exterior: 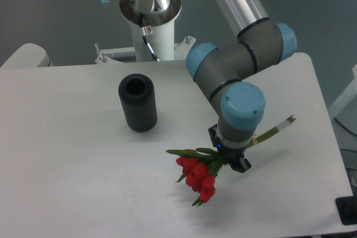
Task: Pick up the flowers from the table
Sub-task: 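Lift the red tulip bundle up off the table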
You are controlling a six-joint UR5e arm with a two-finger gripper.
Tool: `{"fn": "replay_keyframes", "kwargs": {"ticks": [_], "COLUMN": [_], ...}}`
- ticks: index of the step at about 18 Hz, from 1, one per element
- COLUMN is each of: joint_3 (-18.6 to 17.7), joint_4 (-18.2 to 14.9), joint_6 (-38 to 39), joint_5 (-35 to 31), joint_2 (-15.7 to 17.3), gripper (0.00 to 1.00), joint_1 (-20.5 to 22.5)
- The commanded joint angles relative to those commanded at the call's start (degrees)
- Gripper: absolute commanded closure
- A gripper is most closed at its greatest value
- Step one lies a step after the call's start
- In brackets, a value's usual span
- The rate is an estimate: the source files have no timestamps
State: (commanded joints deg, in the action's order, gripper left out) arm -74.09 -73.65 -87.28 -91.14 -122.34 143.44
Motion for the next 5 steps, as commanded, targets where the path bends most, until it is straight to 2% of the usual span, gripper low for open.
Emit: {"fn": "replay_keyframes", "kwargs": {"ticks": [5], "joint_3": [-0.2], "joint_4": [0.1], "joint_6": [0.0], "joint_5": [-0.1], "joint_2": [0.0], "gripper": [0.88], "joint_1": [0.0]}}
